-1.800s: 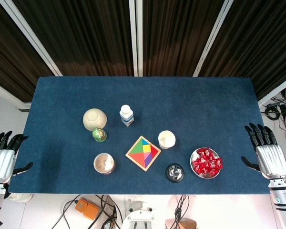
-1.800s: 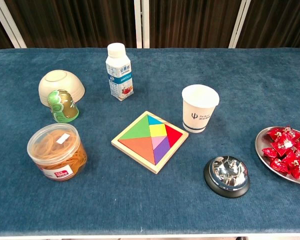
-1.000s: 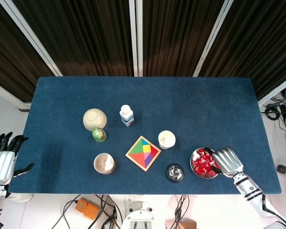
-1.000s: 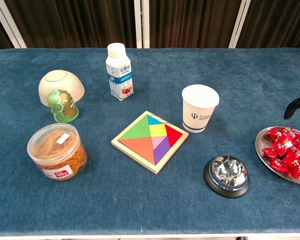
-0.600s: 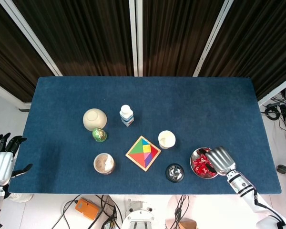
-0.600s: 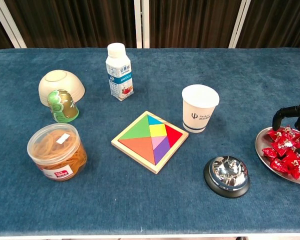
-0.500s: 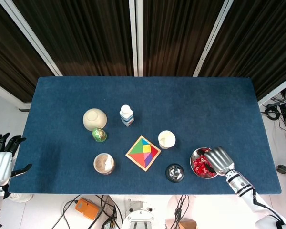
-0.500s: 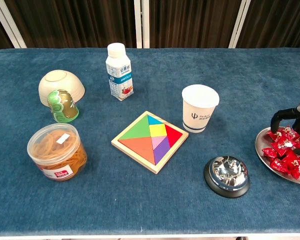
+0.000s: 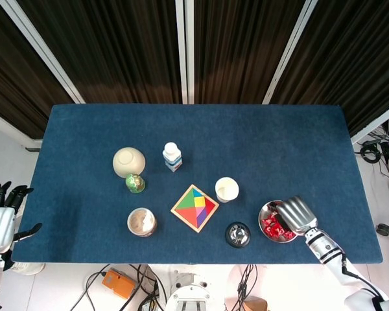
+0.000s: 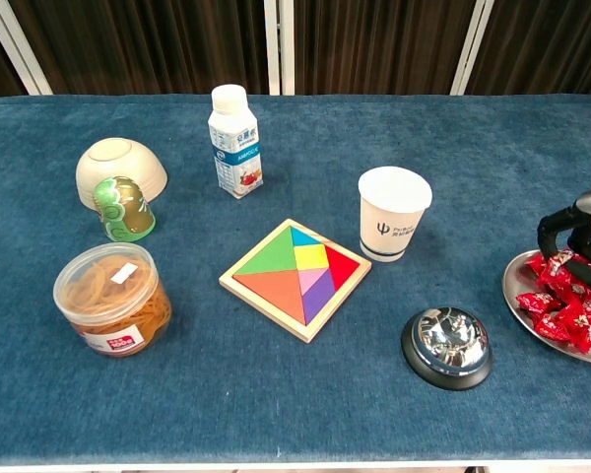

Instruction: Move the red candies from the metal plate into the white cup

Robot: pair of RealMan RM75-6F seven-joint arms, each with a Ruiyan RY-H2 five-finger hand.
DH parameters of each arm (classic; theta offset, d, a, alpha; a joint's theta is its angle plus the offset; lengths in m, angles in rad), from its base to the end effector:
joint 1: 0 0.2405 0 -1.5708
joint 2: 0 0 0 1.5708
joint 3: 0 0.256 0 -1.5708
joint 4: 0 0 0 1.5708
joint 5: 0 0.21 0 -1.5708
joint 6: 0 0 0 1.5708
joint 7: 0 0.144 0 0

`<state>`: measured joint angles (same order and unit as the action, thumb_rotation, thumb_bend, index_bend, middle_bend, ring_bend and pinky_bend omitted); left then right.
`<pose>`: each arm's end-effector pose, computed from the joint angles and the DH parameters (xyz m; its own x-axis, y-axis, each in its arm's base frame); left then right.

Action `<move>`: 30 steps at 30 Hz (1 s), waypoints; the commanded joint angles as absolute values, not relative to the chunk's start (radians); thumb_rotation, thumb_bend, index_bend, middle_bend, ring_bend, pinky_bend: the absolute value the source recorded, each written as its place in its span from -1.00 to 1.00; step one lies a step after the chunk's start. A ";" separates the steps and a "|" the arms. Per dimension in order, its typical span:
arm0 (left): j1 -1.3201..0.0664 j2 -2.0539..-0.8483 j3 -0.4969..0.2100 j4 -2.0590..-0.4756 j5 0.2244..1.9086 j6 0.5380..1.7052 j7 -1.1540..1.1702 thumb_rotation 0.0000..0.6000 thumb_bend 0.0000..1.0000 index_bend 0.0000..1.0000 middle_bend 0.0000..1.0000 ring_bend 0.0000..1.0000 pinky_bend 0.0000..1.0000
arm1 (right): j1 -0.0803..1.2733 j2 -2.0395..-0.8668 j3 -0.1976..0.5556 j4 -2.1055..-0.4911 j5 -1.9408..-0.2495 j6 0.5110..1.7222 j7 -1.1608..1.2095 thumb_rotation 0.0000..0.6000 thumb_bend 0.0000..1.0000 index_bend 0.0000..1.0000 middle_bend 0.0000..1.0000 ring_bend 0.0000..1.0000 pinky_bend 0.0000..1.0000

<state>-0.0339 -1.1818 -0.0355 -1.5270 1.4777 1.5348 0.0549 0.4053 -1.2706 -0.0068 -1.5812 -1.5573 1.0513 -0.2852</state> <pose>-0.3320 0.1621 0.1527 0.4653 -0.0102 0.8851 0.8836 0.0644 -0.4638 -0.2518 -0.2420 0.0461 0.6515 -0.2491 0.7166 -0.7322 -0.4538 0.5079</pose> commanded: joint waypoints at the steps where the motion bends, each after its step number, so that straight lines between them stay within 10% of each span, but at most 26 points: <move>1: -0.035 -1.181 -0.037 -1.527 1.480 1.536 0.055 1.00 -0.96 -0.58 -0.65 -0.97 -1.00 | 0.416 -1.221 0.021 -1.644 -1.604 1.110 -0.247 1.00 0.44 0.29 0.73 1.00 1.00; 16: -0.038 -1.183 -0.039 -1.528 1.479 1.529 0.060 1.00 -0.96 -0.58 -0.65 -0.97 -1.00 | 0.638 -1.361 0.179 -1.651 -1.443 0.922 -0.376 1.00 0.44 0.14 0.73 1.00 1.00; 30: -0.033 -1.186 -0.039 -1.516 1.469 1.524 0.051 1.00 -0.96 -0.58 -0.65 -0.98 -1.00 | 0.691 -1.431 0.166 -1.622 -1.357 0.902 -0.439 1.00 0.22 -0.28 0.73 1.00 1.00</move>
